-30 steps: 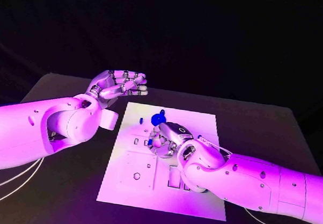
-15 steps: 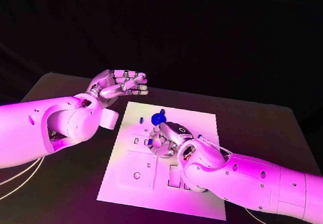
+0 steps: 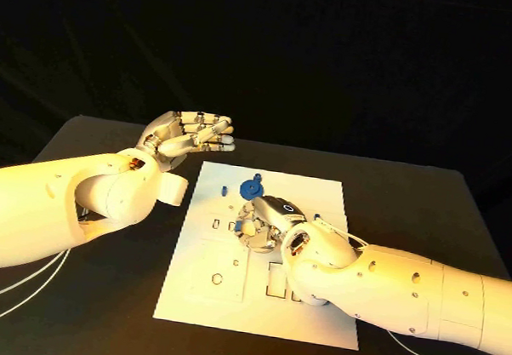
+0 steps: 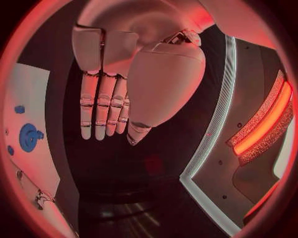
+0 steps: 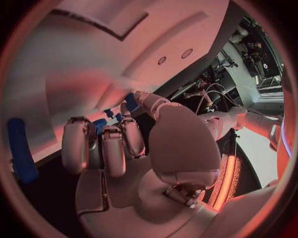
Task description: Assemble the parts on the task board
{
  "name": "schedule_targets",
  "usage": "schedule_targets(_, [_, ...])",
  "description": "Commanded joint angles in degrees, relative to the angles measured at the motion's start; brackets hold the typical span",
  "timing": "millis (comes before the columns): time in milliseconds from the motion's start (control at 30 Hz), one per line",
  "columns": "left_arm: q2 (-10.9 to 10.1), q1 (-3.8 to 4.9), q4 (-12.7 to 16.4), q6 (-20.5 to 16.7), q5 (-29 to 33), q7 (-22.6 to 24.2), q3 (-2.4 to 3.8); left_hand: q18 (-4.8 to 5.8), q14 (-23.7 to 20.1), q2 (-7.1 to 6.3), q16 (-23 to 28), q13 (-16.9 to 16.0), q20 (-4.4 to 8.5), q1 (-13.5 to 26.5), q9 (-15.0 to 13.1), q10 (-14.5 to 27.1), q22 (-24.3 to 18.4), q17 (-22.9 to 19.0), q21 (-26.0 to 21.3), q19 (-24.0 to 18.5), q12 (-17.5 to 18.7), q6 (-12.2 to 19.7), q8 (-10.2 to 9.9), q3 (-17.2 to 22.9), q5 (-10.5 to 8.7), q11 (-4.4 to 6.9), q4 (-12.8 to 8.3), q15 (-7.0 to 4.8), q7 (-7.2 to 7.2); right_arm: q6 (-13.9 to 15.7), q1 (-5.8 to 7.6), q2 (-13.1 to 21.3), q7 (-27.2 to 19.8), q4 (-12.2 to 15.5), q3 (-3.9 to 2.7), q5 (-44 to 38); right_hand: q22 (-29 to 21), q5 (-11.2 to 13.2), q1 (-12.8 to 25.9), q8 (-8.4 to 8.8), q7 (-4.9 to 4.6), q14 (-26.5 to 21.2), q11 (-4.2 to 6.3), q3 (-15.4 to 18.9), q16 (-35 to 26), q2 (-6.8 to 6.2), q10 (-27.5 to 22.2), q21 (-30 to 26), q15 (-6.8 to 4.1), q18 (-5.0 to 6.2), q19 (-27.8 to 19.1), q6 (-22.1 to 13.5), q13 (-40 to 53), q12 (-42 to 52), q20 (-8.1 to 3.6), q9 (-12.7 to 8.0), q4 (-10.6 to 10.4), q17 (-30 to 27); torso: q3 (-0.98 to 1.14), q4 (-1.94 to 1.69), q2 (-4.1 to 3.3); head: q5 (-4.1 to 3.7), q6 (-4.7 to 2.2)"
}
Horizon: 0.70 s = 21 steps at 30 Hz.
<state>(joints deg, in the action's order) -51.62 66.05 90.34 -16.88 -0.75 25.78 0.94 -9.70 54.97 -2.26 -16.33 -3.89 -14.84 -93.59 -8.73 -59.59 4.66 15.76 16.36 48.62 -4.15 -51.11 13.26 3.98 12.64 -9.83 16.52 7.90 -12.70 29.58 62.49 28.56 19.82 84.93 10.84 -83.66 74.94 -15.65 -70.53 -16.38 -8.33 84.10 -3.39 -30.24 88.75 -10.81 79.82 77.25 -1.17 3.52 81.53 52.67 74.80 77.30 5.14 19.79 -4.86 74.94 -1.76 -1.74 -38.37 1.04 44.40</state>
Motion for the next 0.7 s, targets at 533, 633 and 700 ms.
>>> schedule_targets(533, [0.09, 0.03, -0.14, 1.39, -0.07, 0.11, 0.03, -0.84, -0.50, 0.08, 0.35, 0.04, -0.20, 0.51, -0.04, -0.06, -0.05, 0.07, -0.36, -0.22, 0.36, -0.03, -0.37, 0.35, 0.17, -0.35, 0.08, 0.08, -0.35, -1.27, -0.07, -0.13, -1.07, -0.14, 0.05, 0.11, 1.83, -0.29, 0.24, 1.47, -0.68, 4.74, -0.61, -0.35, -0.40, -1.61, -1.83, -1.16, 0.96, 0.38, -1.01, -2.03, -1.61, -1.60, 0.58, -0.67, -0.25, 9.84, 0.00, 0.00, -0.03, -0.03, -0.09])
schedule_targets(633, [0.10, 0.03, -0.17, 1.40, -0.08, 0.09, 0.03, -0.84, -0.50, 0.08, 0.35, 0.04, -0.20, 0.51, -0.04, -0.06, -0.05, 0.07, -0.36, -0.22, 0.36, -0.03, -0.37, 0.35, 0.17, -0.35, 0.08, 0.08, -0.35, -1.05, -0.07, -0.11, -1.10, -0.13, 0.05, 0.12, 1.85, -0.28, 0.36, 1.56, -0.73, 4.73, -0.66, -0.27, -0.42, -1.77, -1.87, -1.15, 1.01, 0.37, -1.00, -2.12, -1.65, -1.63, 0.63, -0.71, -0.34, 9.79, 0.00, -0.01, -0.02, -0.06, -0.10])
schedule_targets(700, [0.11, 0.03, -0.18, 1.41, -0.09, 0.09, 0.03, -0.84, -0.50, 0.08, 0.35, 0.04, -0.20, 0.51, -0.04, -0.06, -0.05, 0.07, -0.36, -0.22, 0.36, -0.03, -0.37, 0.35, 0.17, -0.35, 0.08, 0.08, -0.35, -0.94, -0.07, -0.10, -1.09, -0.12, 0.05, 0.12, 1.77, -0.27, 0.45, 1.64, -0.76, 4.73, -0.69, -0.19, -0.42, -1.91, -1.90, -1.25, 1.05, 0.40, -1.05, -2.20, -1.69, -1.67, 0.67, -0.75, -0.42, 9.80, 0.01, -0.01, -0.02, -0.07, -0.11])
